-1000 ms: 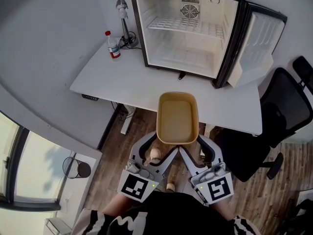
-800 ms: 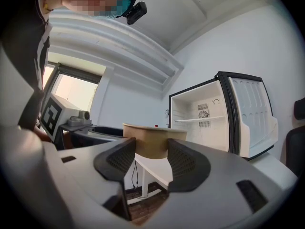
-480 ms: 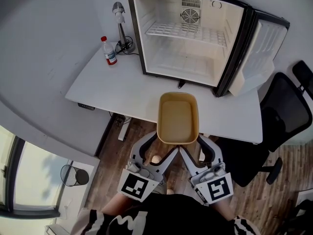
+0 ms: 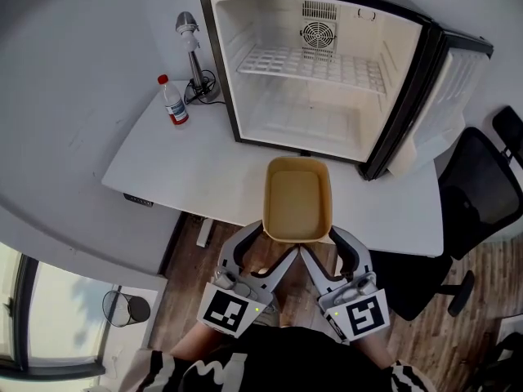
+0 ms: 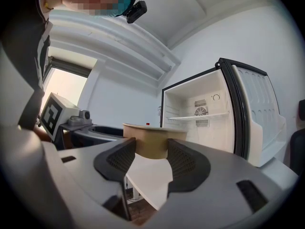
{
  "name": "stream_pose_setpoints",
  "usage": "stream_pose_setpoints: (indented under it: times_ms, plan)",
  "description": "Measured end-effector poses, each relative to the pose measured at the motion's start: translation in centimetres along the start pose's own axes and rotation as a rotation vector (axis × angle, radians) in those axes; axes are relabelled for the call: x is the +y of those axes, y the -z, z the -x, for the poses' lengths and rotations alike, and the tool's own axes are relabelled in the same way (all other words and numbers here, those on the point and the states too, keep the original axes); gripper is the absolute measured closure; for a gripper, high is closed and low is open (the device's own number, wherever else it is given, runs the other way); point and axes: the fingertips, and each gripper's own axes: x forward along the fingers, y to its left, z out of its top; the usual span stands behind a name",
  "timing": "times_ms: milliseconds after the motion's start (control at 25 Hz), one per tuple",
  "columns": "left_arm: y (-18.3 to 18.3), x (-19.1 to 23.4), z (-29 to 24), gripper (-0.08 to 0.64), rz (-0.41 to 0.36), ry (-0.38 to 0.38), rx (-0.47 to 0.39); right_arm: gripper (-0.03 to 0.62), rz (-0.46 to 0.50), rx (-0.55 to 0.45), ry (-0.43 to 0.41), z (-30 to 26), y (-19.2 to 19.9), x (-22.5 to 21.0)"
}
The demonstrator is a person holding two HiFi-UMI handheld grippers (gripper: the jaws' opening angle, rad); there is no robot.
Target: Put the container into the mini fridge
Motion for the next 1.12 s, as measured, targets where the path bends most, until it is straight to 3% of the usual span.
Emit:
stream_pose_setpoints:
  times_ms: [1120]
  plan:
    - [2.5, 9.6, -10.9, 0.285, 0.055, 0.110, 0.036, 0.374, -0.039, 0.073, 0.106, -11.2, 2.8, -8.3]
